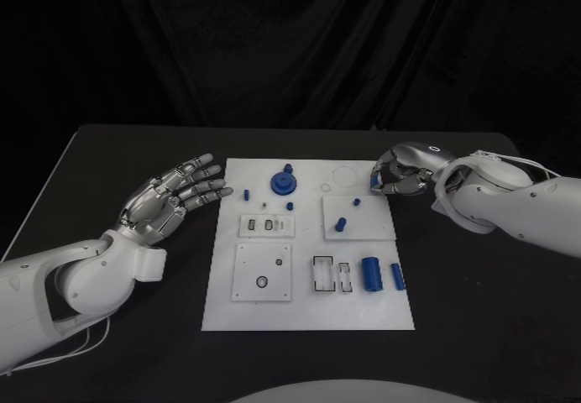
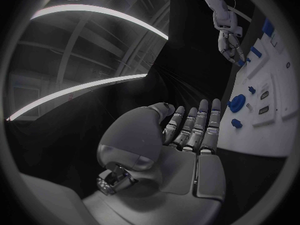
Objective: Assemble the parts on the task board
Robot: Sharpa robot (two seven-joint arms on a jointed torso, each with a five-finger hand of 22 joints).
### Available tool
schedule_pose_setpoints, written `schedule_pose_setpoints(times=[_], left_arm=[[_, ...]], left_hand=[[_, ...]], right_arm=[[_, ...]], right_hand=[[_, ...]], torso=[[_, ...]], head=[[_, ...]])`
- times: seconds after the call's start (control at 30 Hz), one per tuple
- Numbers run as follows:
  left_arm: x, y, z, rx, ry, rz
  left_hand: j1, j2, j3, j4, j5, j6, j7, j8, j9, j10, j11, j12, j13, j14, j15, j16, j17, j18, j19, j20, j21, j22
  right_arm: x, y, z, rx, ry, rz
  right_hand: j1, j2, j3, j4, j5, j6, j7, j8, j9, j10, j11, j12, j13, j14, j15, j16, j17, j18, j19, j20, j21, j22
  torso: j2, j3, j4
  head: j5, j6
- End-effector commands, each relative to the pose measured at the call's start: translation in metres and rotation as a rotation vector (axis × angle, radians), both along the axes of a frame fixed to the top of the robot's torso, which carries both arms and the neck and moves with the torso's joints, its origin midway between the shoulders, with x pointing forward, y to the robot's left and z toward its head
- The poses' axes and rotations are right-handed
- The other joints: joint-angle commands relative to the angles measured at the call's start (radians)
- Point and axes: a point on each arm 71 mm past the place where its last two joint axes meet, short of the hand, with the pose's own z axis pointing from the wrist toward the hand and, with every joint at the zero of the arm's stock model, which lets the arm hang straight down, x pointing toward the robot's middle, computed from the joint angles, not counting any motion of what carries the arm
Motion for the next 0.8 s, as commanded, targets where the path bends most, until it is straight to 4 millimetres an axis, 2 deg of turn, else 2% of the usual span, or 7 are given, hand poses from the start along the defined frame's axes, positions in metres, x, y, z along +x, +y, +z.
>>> schedule_pose_setpoints(times=[0.03, 0.23, 0.37, 0.43, 0.63, 0.8], left_arm=[[-0.001, 0.0, 0.002, -0.031, -0.027, 0.005], [0.0, 0.001, 0.002, -0.029, -0.026, 0.008], [0.0, 0.001, 0.002, -0.028, -0.025, 0.006], [0.0, 0.0, 0.002, -0.028, -0.025, 0.005], [0.001, 0.0, 0.001, -0.028, -0.024, 0.003], [0.001, -0.001, 0.001, -0.028, -0.023, 0.002]], left_hand=[[-0.009, -0.002, 0.008, 0.001, 0.004, 0.0, 0.015, 0.004, 0.001, 0.003, 0.006, 0.005, 0.001, -0.006, -0.002, 0.005, -0.001, -0.017, -0.005, 0.0, -0.006, 0.0], [-0.009, -0.002, 0.008, 0.001, 0.004, 0.0, 0.015, 0.004, 0.001, 0.003, 0.006, 0.005, 0.001, -0.006, -0.002, 0.005, -0.001, -0.017, -0.005, 0.0, -0.006, 0.0], [-0.01, -0.002, 0.01, 0.001, 0.004, 0.001, 0.016, 0.004, 0.001, 0.003, 0.006, 0.005, 0.001, -0.007, -0.002, 0.005, -0.001, -0.017, -0.006, 0.0, -0.006, 0.001], [-0.01, -0.002, 0.01, 0.001, 0.004, 0.001, 0.016, 0.004, 0.001, 0.003, 0.006, 0.005, 0.001, -0.007, -0.002, 0.005, -0.001, -0.017, -0.006, 0.0, -0.006, 0.001], [-0.01, -0.002, 0.01, 0.001, 0.004, 0.001, 0.016, 0.004, 0.001, 0.003, 0.006, 0.005, 0.001, -0.007, -0.002, 0.005, -0.001, -0.017, -0.006, 0.0, -0.006, 0.001], [-0.01, -0.002, 0.01, 0.001, 0.004, 0.001, 0.016, 0.004, 0.001, 0.003, 0.006, 0.005, 0.001, -0.007, -0.002, 0.005, -0.001, -0.017, -0.006, 0.0, -0.006, 0.001]], right_arm=[[-0.004, 0.003, 0.006, 0.056, -0.07, 0.017], [-0.013, 0.021, 0.022, 0.107, -0.129, 0.062], [-0.02, 0.042, 0.033, 0.135, -0.151, 0.116], [-0.024, 0.054, 0.035, 0.141, -0.141, 0.148], [-0.034, 0.088, 0.028, 0.119, -0.045, 0.24], [-0.036, 0.112, 0.018, 0.083, 0.011, 0.3]], right_hand=[[0.016, 0.004, 0.003, -0.006, 0.021, 0.002, -0.006, 0.015, 0.028, 0.026, -0.005, 0.001, 0.165, 0.068, -0.008, -0.001, 0.146, 0.008, 0.003, -0.002, 0.003, 0.142], [0.017, 0.001, 0.008, -0.009, 0.046, -0.001, -0.006, 0.029, 0.038, 0.027, -0.005, 0.001, 0.166, 0.069, -0.009, 0.001, 0.149, 0.008, 0.005, -0.002, 0.004, 0.144], [0.018, -0.001, 0.01, -0.011, 0.058, -0.003, -0.006, 0.034, 0.043, 0.028, -0.006, 0.001, 0.167, 0.07, -0.009, 0.002, 0.15, 0.008, 0.005, -0.003, 0.004, 0.144], [0.018, -0.002, 0.017, -0.014, 0.086, -0.007, -0.006, 0.044, 0.05, 0.03, -0.006, 0.002, 0.17, 0.07, -0.01, 0.002, 0.15, 0.008, 0.006, -0.004, 0.003, 0.145], [0.022, 0.0, 0.025, -0.019, 0.1, -0.01, -0.007, 0.051, 0.056, 0.028, -0.007, 0.001, 0.167, 0.069, -0.01, -0.003, 0.145, 0.01, 0.003, -0.004, -0.002, 0.141], [0.023, 0.001, 0.027, -0.021, 0.104, -0.011, -0.007, 0.053, 0.058, 0.026, -0.007, 0.001, 0.165, 0.068, -0.011, -0.005, 0.142, 0.011, 0.001, -0.004, -0.006, 0.139]], torso=[[0.0, -0.0002, 0.0002], [0.0, -0.0003, -0.0001], [0.0, -0.0004, -0.0001], [0.0, -0.0002, -0.0006], [0.001, 0.0, -0.0004], [0.0, -0.0002, 0.0009]], head=[[0.005, 0.006], [0.008, 0.009], [0.011, 0.007], [0.014, 0.006], [0.028, 0.005], [0.026, 0.009]])
